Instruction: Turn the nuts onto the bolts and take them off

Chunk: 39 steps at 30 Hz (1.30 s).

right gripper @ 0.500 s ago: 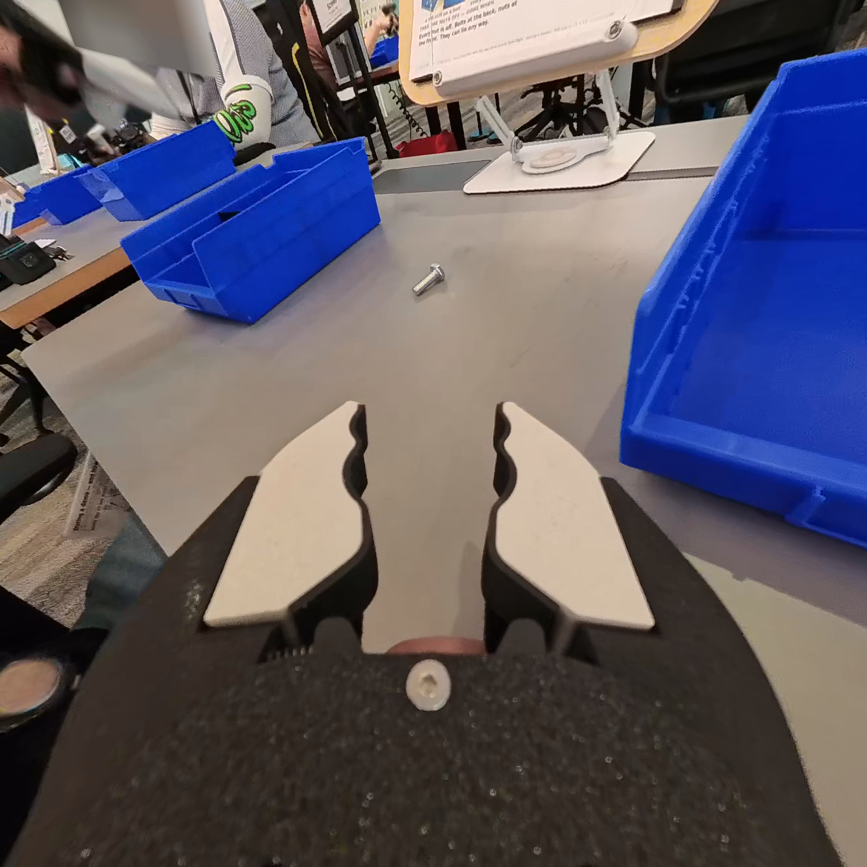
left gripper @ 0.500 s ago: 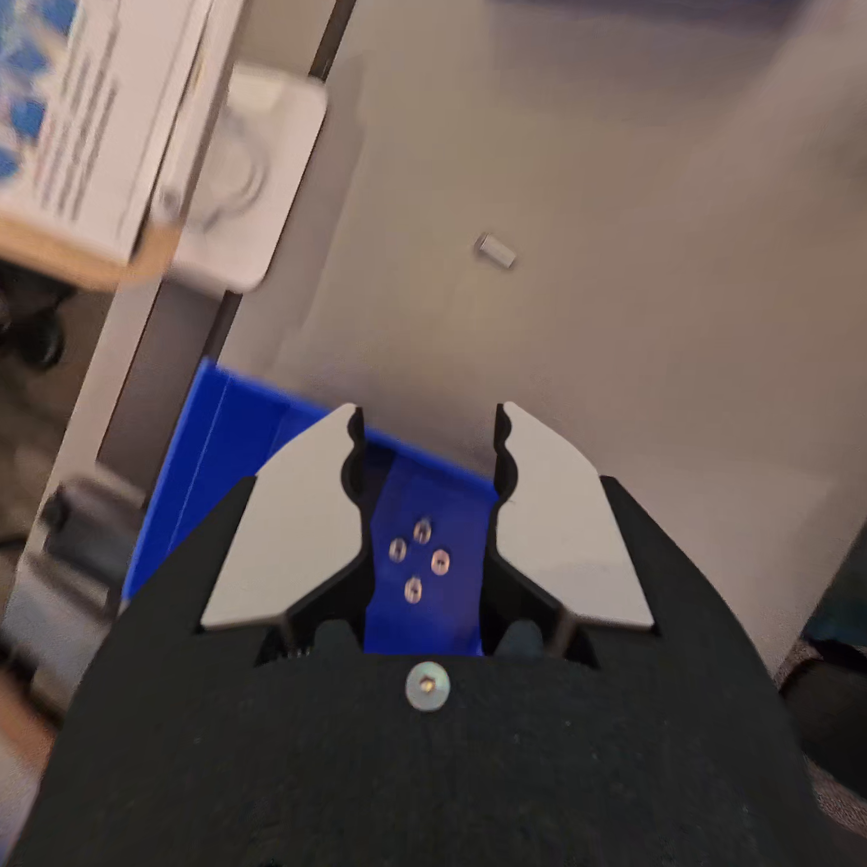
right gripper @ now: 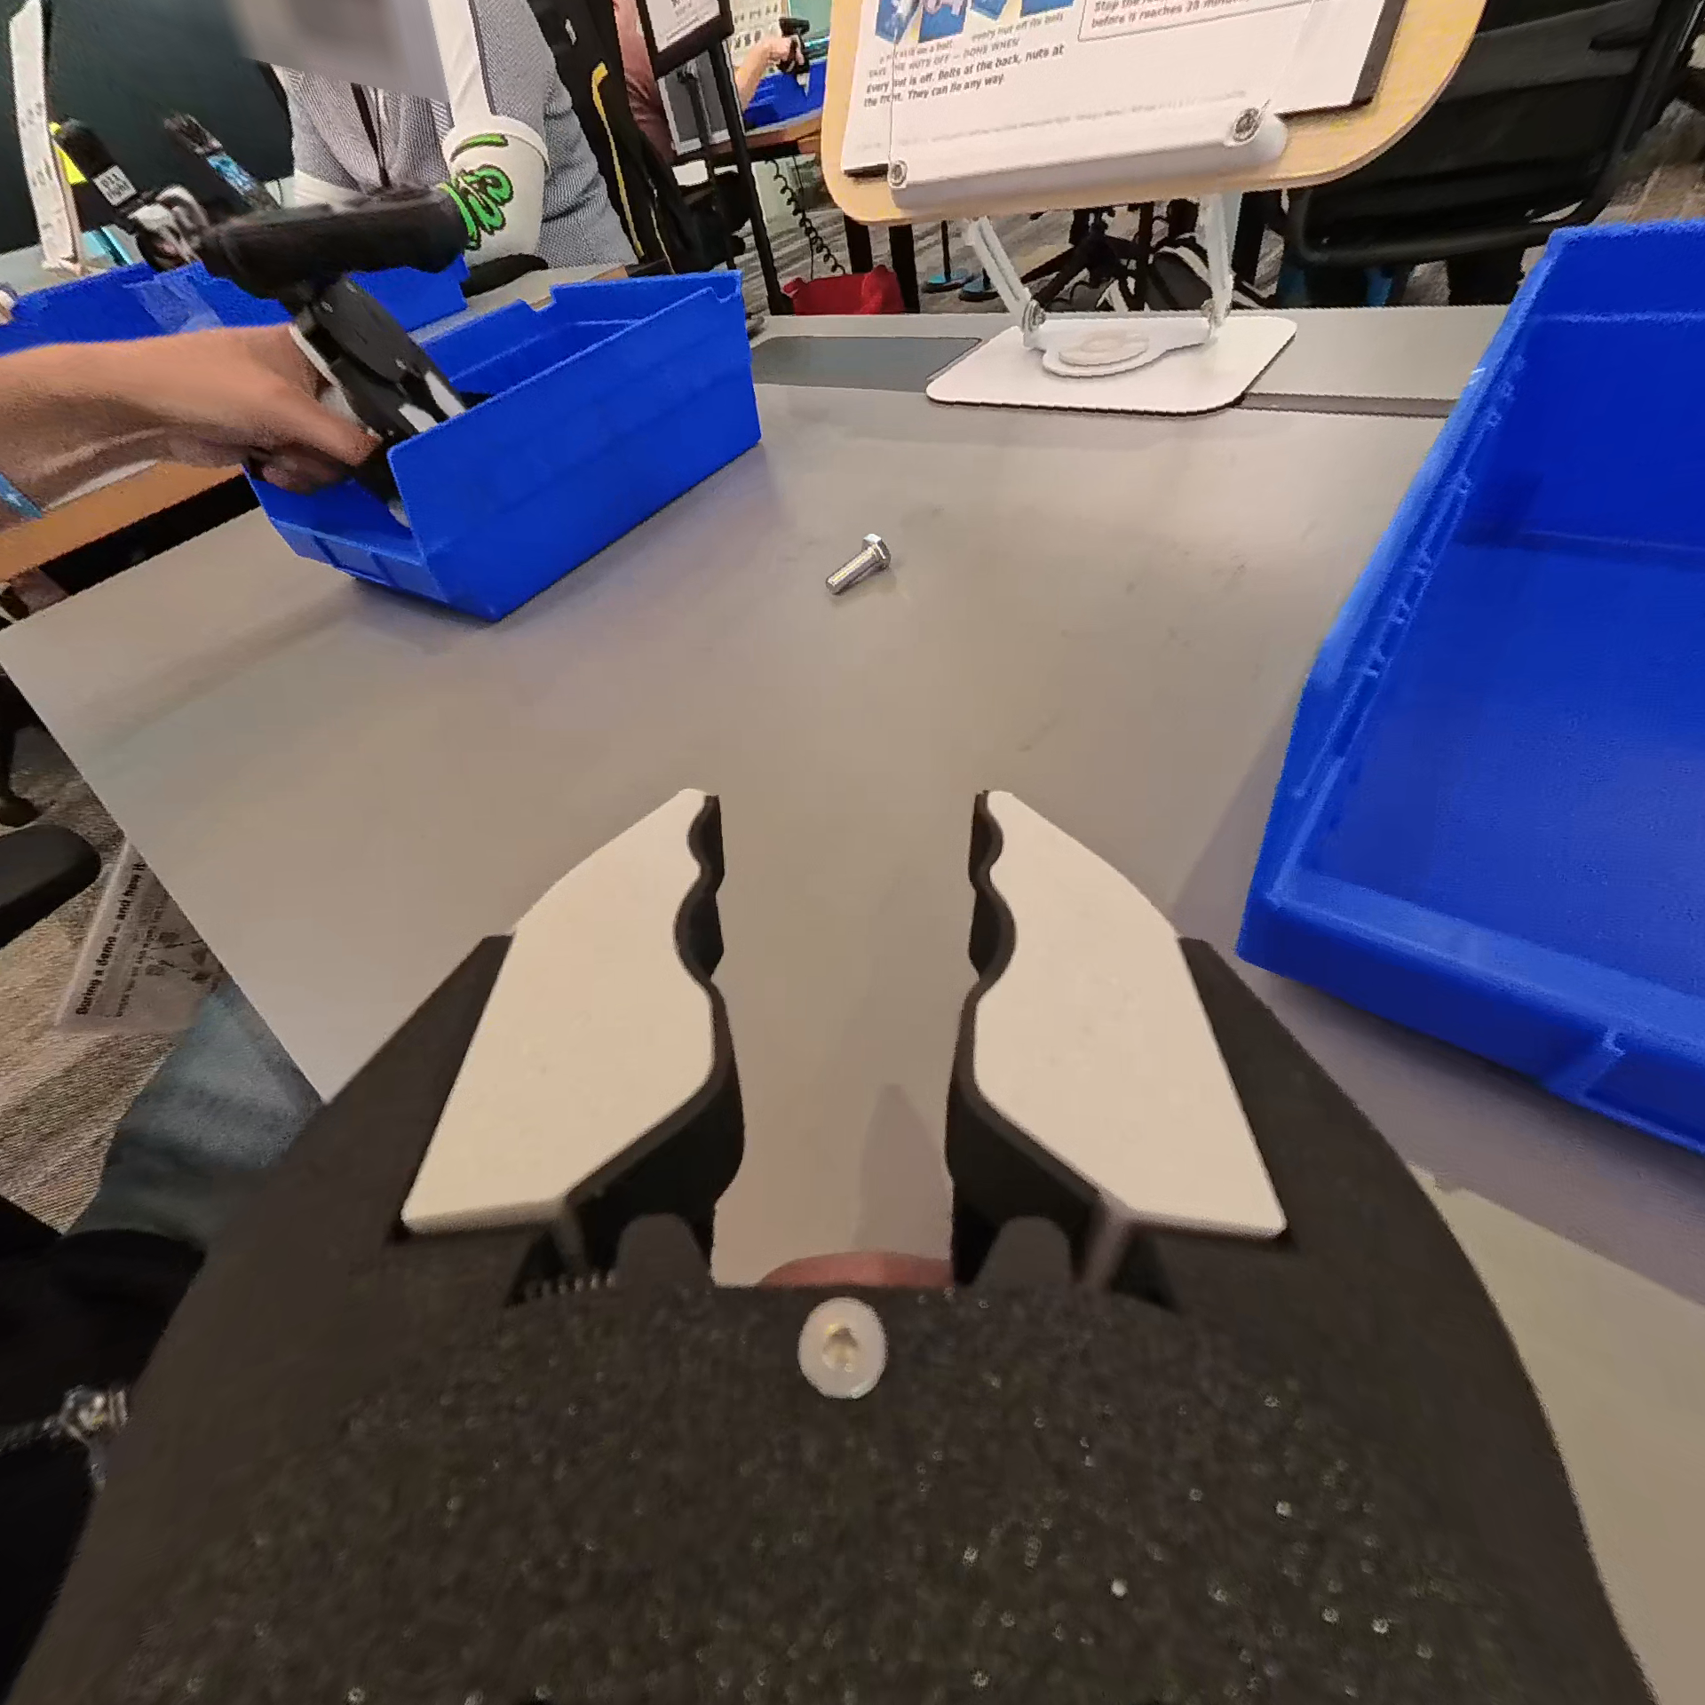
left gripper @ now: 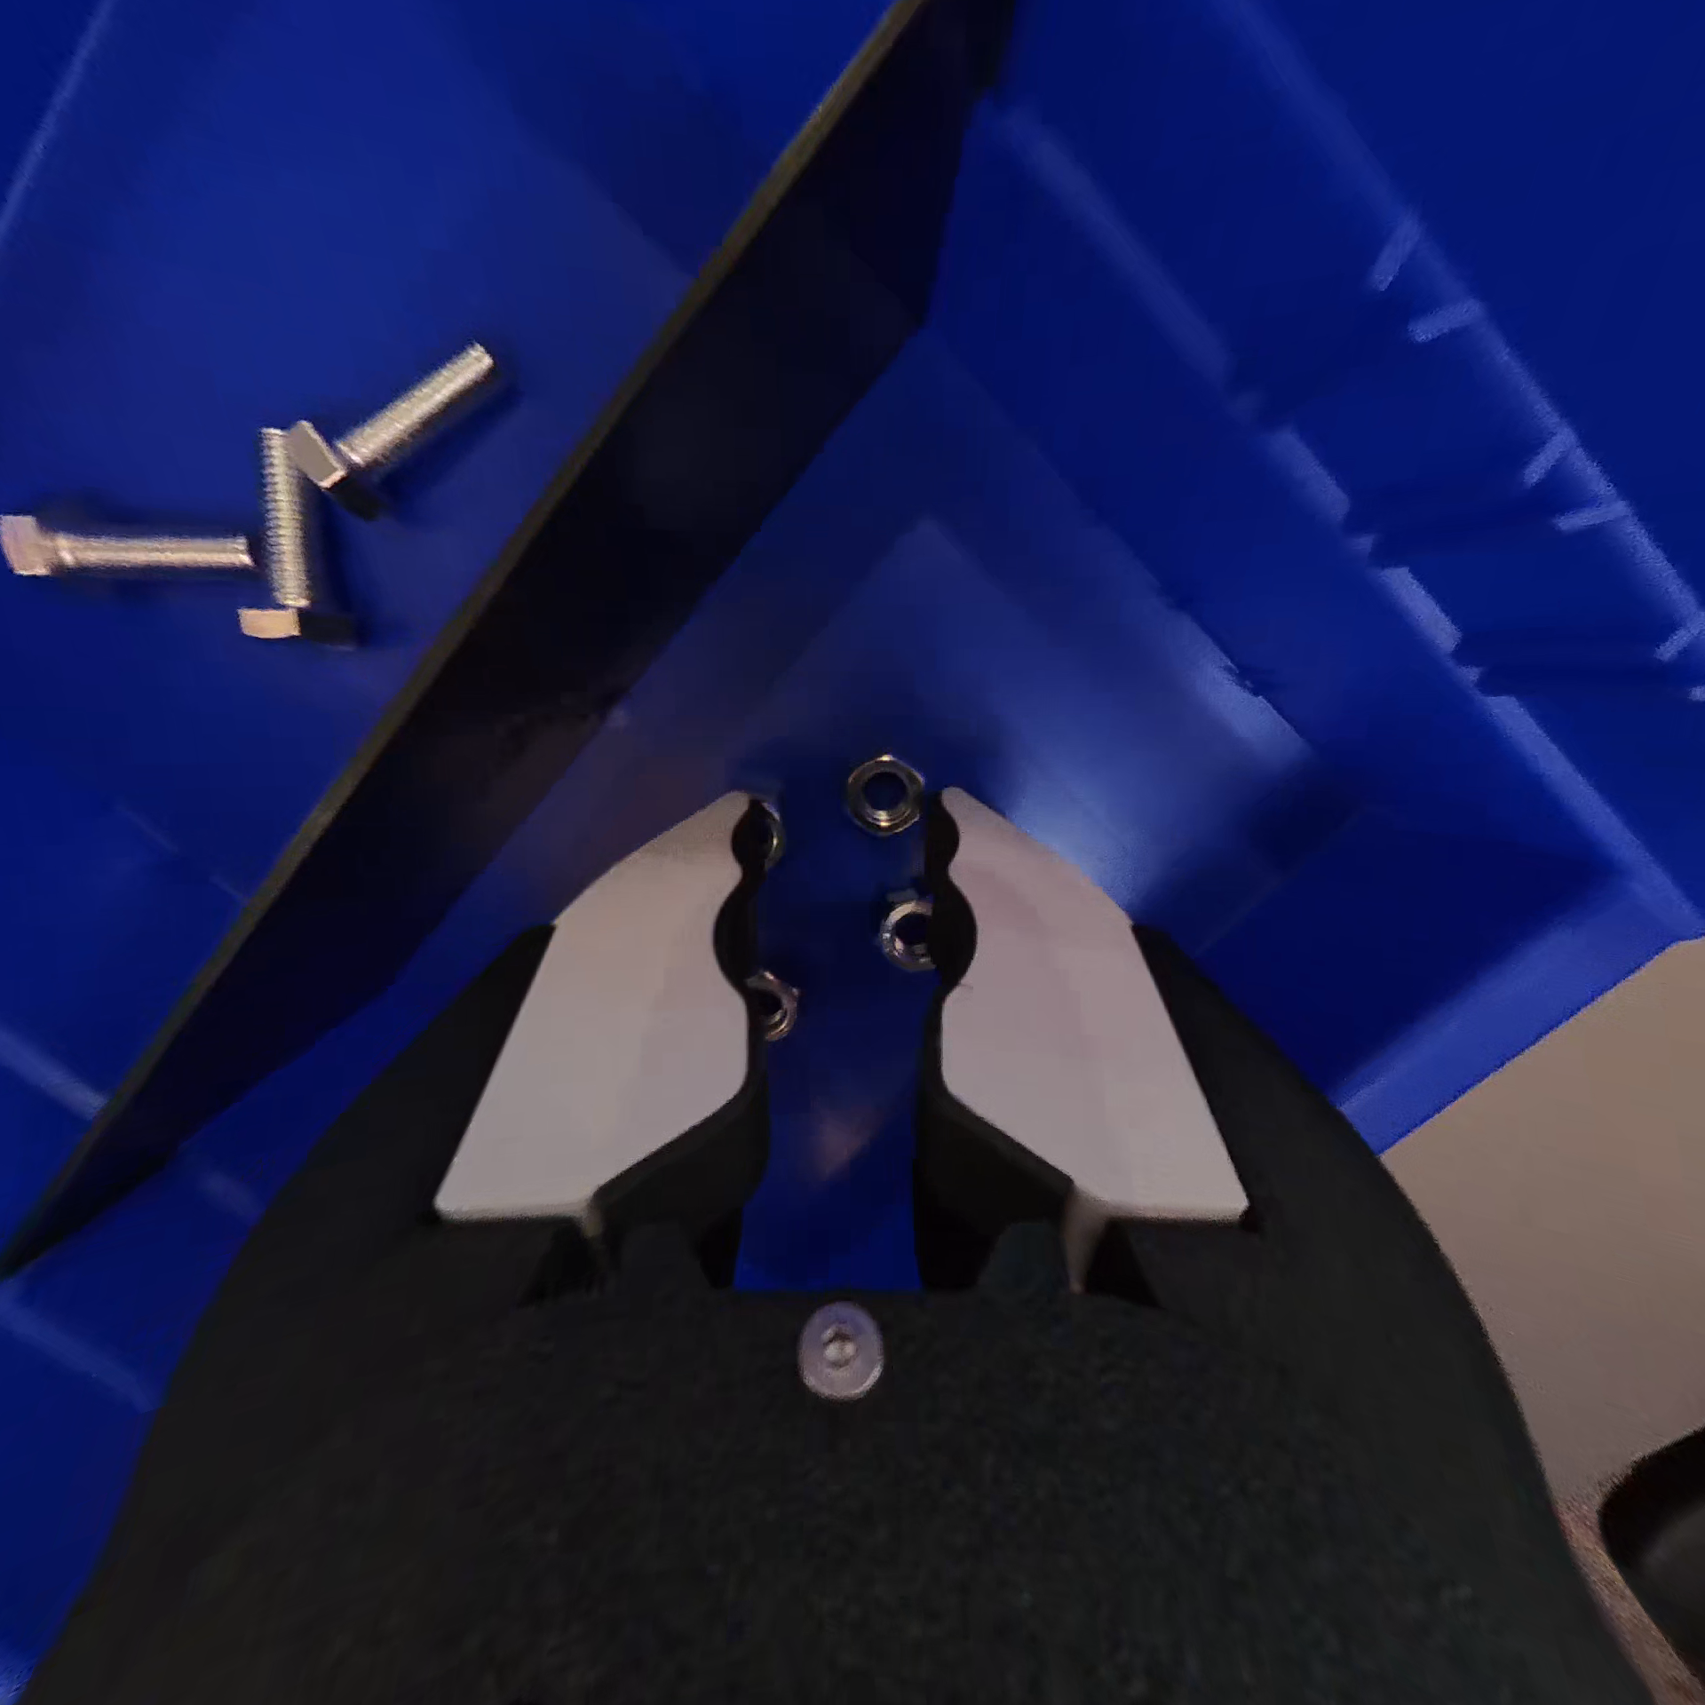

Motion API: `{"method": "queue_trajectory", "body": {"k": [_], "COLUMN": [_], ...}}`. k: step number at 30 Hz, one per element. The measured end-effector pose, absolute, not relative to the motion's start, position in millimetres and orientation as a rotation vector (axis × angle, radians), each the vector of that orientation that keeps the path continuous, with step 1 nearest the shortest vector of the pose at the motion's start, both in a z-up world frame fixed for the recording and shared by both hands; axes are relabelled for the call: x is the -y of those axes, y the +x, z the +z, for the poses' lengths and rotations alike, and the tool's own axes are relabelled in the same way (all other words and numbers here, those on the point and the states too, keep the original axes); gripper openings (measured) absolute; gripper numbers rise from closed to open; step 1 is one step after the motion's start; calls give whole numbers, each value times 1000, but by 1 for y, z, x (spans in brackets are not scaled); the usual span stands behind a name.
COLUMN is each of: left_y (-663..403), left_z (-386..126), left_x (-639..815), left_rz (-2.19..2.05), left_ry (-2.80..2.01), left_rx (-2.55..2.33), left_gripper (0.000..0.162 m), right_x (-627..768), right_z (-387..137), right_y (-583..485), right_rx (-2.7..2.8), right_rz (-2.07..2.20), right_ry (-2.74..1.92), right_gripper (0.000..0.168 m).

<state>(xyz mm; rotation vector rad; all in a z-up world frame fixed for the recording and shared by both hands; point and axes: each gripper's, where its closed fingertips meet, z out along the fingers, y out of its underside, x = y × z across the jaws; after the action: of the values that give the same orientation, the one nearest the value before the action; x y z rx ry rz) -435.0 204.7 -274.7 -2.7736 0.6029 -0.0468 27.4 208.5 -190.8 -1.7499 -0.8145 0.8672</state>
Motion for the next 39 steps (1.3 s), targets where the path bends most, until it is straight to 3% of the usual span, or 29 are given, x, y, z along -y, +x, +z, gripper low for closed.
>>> {"method": "queue_trajectory", "body": {"k": [9,15,24,27,34,39], "left_y": [-429,-428,-435,-429,-310,-214], "left_z": [-275,-281,-280,-250,-102,-74], "left_x": [-205,-205,-202,-208,-178,-146], "left_rz": [27,3,41,-34,-265,-215], "left_ry": [-2775,-2799,-2800,-2642,-1843,-1529], "left_rx": [-635,-668,-706,-606,-753,-984], "left_gripper": [37,19,17,16,16,16], "right_x": [-208,-210,-209,-209,-200,-168], "right_z": [-197,-198,-198,-196,-197,-159], "right_y": [26,29,28,28,9,-55], "right_rx": [831,841,845,842,867,989], "right_rz": [889,865,869,865,969,1480], "right_ry": [-1771,-1774,-1780,-1773,-1753,-1614], "right_gripper": [51,51,51,51,49,47]}}
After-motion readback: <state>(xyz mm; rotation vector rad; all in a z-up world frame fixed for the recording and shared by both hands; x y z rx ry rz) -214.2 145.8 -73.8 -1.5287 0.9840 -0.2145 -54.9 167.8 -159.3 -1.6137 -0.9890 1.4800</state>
